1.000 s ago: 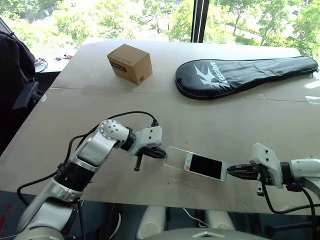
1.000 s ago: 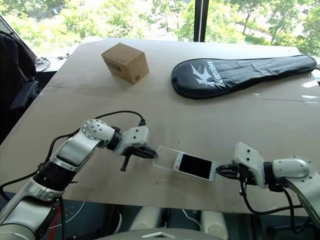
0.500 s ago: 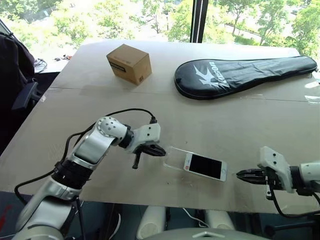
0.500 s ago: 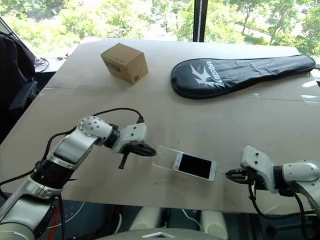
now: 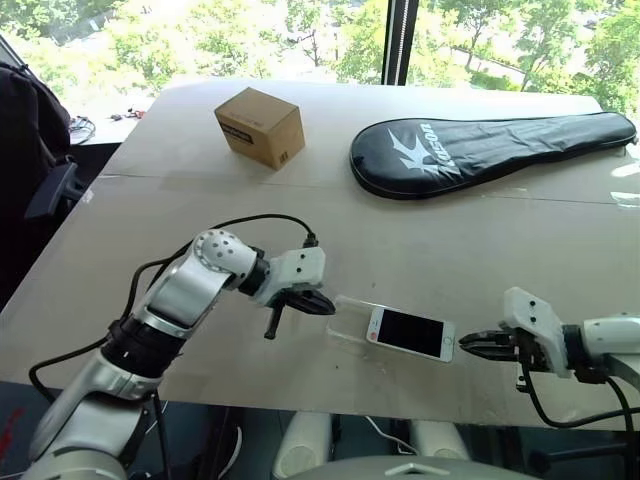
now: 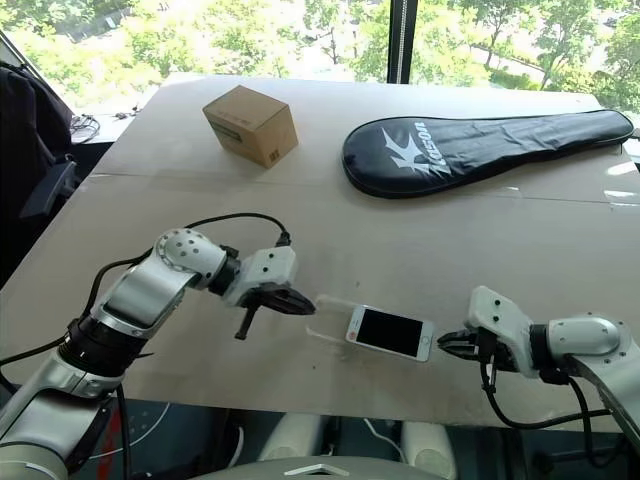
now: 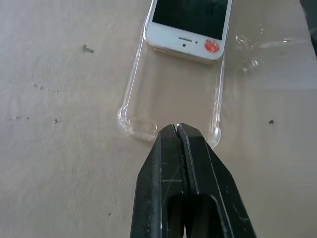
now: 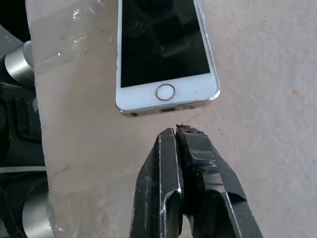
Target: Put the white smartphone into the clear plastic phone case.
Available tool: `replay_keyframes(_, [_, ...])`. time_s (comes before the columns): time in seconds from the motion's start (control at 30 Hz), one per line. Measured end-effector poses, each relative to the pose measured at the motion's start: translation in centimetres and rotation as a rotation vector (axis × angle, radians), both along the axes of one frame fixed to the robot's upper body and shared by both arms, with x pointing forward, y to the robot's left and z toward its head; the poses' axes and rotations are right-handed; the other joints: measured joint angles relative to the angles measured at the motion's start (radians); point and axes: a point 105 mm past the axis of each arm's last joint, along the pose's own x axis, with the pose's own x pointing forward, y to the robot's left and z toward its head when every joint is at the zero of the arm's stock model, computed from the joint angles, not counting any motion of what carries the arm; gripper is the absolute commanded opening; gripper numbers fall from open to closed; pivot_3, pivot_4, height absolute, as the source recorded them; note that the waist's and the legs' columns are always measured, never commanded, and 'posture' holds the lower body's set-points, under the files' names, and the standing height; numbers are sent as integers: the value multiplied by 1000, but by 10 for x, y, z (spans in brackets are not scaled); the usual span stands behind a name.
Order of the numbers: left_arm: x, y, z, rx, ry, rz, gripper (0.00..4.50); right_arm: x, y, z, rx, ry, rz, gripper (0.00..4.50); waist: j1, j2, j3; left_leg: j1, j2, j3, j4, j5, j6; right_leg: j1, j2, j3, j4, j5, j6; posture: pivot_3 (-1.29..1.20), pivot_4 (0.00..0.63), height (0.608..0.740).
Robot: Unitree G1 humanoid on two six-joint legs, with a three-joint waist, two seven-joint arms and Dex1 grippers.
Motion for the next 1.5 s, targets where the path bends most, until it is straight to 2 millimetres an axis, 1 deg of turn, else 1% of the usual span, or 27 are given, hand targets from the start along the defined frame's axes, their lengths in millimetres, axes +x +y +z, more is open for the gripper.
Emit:
replay_keyframes(0.13, [-1, 4, -4, 20, 5, 10, 0, 0, 0, -1, -2, 3, -5, 28, -1, 0, 0, 0, 0, 0, 0, 0, 0, 0, 0, 0, 0, 0, 0, 0, 150, 740])
replay_keyframes(0.27, [-2, 8, -4, 38, -4, 16, 0, 0, 0, -1, -2, 3, -5, 28, 0, 0, 0, 0, 0, 0, 0, 0, 0, 0, 0, 0, 0, 0, 0, 0, 150, 740])
replay_keyframes(0.53, [0, 8, -5, 40, -8, 25, 0, 1, 1, 0, 1, -1, 1, 28, 0, 0, 0, 0, 0, 0, 0, 0, 0, 0, 0, 0, 0, 0, 0, 0, 150, 740])
replay_keyframes(0.73, [-2, 8, -11, 53, 0, 25, 0, 5, 11, 2, 19, -15, 18, 28, -1, 0, 0, 0, 0, 0, 0, 0, 0, 0, 0, 0, 0, 0, 0, 0, 150, 740])
replay_keyframes(0.77, [-4, 7, -15, 50, 11, 27, 0, 8, 12, 3, 22, -21, 16, 28, 0, 0, 0, 0, 0, 0, 0, 0, 0, 0, 0, 0, 0, 0, 0, 0, 150, 740])
replay_keyframes(0.9, [-8, 1, -13, 43, 7, 24, 0, 10, 19, 3, 27, -24, 28, 28, 0, 0, 0, 0, 0, 0, 0, 0, 0, 0, 0, 0, 0, 0, 0, 0, 150, 740])
replay_keyframes(1.0, [-19, -9, -7, 27, 0, -1, 0, 6, 32, 1, 40, -12, 58, 28, 0, 0, 0, -1, 0, 0, 0, 0, 0, -1, -1, 0, 0, 0, 0, 0, 150, 740])
replay_keyframes(1.1, [-28, -17, -2, 16, 2, -12, 0, 9, 42, 0, 47, -18, 71, 28, -3, 0, 0, 0, 0, 0, 0, 0, 0, 0, -1, 0, 0, 0, 0, 0, 150, 740])
replay_keyframes(1.17, [-31, -19, 0, 11, 4, -16, 0, 12, 45, 0, 37, -28, 75, 28, -2, 0, 0, 0, 0, 0, 0, 0, 0, 0, 0, 0, 1, 0, 0, 0, 150, 740])
replay_keyframes(1.3, [-22, -18, 6, 11, -11, 0, 0, 15, 49, 2, 36, -40, 77, 28, 1, 0, 0, 0, 0, 0, 0, 0, 0, 0, 1, 0, 0, 0, 0, 0, 150, 740])
replay_keyframes(1.4, [-15, -16, 9, -12, 1, 24, 0, 15, 46, 1, 21, -37, 73, 28, 0, 0, 0, -1, 0, 0, 0, 0, 0, -1, 1, 0, 0, 0, 0, 0, 150, 740])
replay_keyframes(1.5, [-3, -12, 21, -51, -19, 63, 0, 15, 40, 0, -1, -35, 64, 28, 0, 0, 0, -1, 0, -1, 1, 0, 0, -1, 1, -1, 0, 0, 0, 0, 150, 740])
